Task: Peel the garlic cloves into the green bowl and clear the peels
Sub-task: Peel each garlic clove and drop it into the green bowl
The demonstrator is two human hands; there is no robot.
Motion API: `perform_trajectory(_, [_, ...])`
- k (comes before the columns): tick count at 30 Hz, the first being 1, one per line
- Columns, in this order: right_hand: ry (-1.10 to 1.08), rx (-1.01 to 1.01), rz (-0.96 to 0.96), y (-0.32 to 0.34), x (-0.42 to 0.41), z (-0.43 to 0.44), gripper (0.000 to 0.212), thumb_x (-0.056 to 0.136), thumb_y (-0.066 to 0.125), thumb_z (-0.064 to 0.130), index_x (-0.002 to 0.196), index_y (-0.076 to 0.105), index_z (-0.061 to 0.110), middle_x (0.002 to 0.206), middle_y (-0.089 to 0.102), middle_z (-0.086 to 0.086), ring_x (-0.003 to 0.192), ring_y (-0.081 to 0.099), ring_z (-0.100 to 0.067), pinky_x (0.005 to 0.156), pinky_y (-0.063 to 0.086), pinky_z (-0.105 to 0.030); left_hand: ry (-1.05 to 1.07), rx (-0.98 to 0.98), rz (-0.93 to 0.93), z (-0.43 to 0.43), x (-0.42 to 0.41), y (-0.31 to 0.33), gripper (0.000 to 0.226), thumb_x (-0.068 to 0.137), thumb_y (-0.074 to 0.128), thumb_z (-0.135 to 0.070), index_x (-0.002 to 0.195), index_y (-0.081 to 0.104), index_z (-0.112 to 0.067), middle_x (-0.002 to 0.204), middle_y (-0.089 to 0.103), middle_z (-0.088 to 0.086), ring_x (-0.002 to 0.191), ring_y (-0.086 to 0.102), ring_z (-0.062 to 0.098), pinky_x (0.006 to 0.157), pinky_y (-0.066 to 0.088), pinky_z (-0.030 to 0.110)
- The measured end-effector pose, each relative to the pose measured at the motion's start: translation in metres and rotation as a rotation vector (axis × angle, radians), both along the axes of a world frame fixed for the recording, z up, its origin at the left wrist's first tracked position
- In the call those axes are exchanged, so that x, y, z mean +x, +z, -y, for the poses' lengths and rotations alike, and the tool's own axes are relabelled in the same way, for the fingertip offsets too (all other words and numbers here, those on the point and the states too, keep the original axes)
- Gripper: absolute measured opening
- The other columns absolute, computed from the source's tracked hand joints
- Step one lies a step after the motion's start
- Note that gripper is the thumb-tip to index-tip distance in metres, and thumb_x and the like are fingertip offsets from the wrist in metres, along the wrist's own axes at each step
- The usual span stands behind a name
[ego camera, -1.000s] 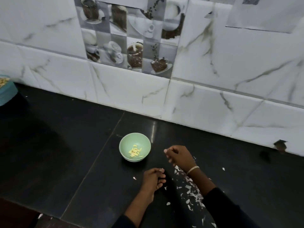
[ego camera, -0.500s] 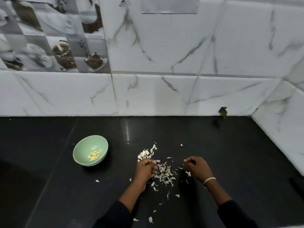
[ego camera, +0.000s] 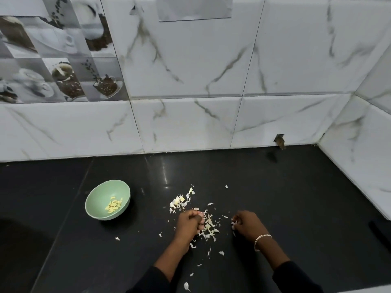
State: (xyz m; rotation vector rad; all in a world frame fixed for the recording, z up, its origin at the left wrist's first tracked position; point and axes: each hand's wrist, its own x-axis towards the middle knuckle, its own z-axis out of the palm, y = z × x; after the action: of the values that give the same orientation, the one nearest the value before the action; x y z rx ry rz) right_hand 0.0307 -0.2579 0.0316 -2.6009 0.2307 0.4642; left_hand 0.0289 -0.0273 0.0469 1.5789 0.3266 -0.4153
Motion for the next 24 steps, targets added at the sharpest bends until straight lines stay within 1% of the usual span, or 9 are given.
perform_trajectory(3, [-0.026,0.005,0.012,-0.006,0.003,-0.001,0.019,0.084,0.069,0.02,0.07,0.059,0.029,0.09,0.065,0.006,0.087,0.064,-0.014,0.08,0.052,-0.028,0.014,0.006,0.007,-0.001,-0.001,0.001,0.009,0.098,0.059,-0.005,0.096,0.068,-0.002,0.073,0.065,0.004,0.057,0.058,0.011,0.053,0.045,0.02])
perform_trajectory(6, [-0.026,0.092,0.125,0.002,0.002,-0.002,0.023,0.085,0.073,0.018,0.073,0.059,0.032,0.092,0.054,0.006,0.088,0.057,-0.013,0.077,0.044,-0.025,0.013,0.027,0.058,-0.002,-0.003,0.002,0.008,0.096,0.063,-0.008,0.096,0.069,-0.003,0.075,0.066,0.006,0.057,0.06,0.011,0.054,0.047,0.021])
perform_trajectory(8, [-0.057,0.22,0.231,0.013,0.001,-0.01,0.019,0.084,0.075,0.017,0.077,0.063,0.029,0.092,0.061,0.005,0.085,0.06,-0.011,0.073,0.043,-0.019,0.017,0.043,0.128,-0.003,-0.004,0.005,0.004,0.093,0.068,-0.009,0.094,0.07,-0.006,0.074,0.066,0.009,0.057,0.062,0.01,0.057,0.048,0.022])
perform_trajectory(10, [-0.102,0.403,0.279,0.028,0.0,-0.025,0.013,0.084,0.076,0.015,0.08,0.068,0.024,0.084,0.072,0.002,0.078,0.067,-0.008,0.07,0.049,-0.017,0.018,0.045,0.202,-0.005,-0.003,0.011,0.005,0.09,0.072,-0.008,0.095,0.071,-0.006,0.074,0.066,0.011,0.058,0.065,0.01,0.059,0.049,0.021])
perform_trajectory(13, [-0.101,0.681,0.262,0.048,-0.004,-0.049,0.006,0.085,0.077,0.008,0.086,0.072,0.011,0.074,0.076,-0.007,0.067,0.072,-0.015,0.064,0.055,-0.023,0.003,0.007,0.268,-0.005,-0.002,0.023,0.013,0.087,0.076,-0.006,0.1,0.074,-0.007,0.078,0.072,0.013,0.065,0.071,0.014,0.06,0.051,0.019])
perform_trajectory(16, [-0.119,0.843,0.278,0.058,-0.003,-0.067,0.01,0.082,0.081,0.007,0.09,0.076,0.006,0.078,0.076,-0.012,0.07,0.074,-0.02,0.064,0.058,-0.027,0.006,-0.027,0.315,-0.007,-0.001,0.033,0.016,0.084,0.079,-0.008,0.1,0.076,-0.009,0.084,0.077,0.012,0.076,0.075,0.024,0.069,0.059,0.028])
perform_trajectory(18, [-0.12,0.898,0.282,0.061,-0.002,-0.077,0.012,0.082,0.081,0.005,0.093,0.077,0.004,0.082,0.077,-0.013,0.074,0.075,-0.021,0.067,0.06,-0.026,0.011,-0.001,0.351,-0.009,-0.001,0.036,0.011,0.084,0.079,-0.007,0.094,0.077,-0.01,0.081,0.078,0.01,0.077,0.075,0.026,0.073,0.061,0.033])
perform_trajectory(20, [-0.128,0.912,0.289,0.062,-0.002,-0.084,0.012,0.083,0.078,0.001,0.095,0.076,0.003,0.085,0.077,-0.013,0.076,0.075,-0.021,0.068,0.06,-0.025,0.024,0.026,0.373,-0.011,-0.003,0.039,0.005,0.085,0.077,-0.006,0.089,0.078,-0.009,0.076,0.077,0.009,0.07,0.074,0.021,0.068,0.058,0.028])
perform_trajectory(24, [-0.081,0.768,0.377,0.065,0.0,-0.092,0.01,0.087,0.075,0.005,0.096,0.076,0.008,0.081,0.077,-0.004,0.072,0.074,-0.014,0.066,0.059,-0.023,0.078,0.069,0.423,-0.015,-0.009,0.05,0.004,0.086,0.076,-0.004,0.084,0.077,-0.008,0.069,0.075,0.006,0.062,0.069,0.012,0.063,0.054,0.02])
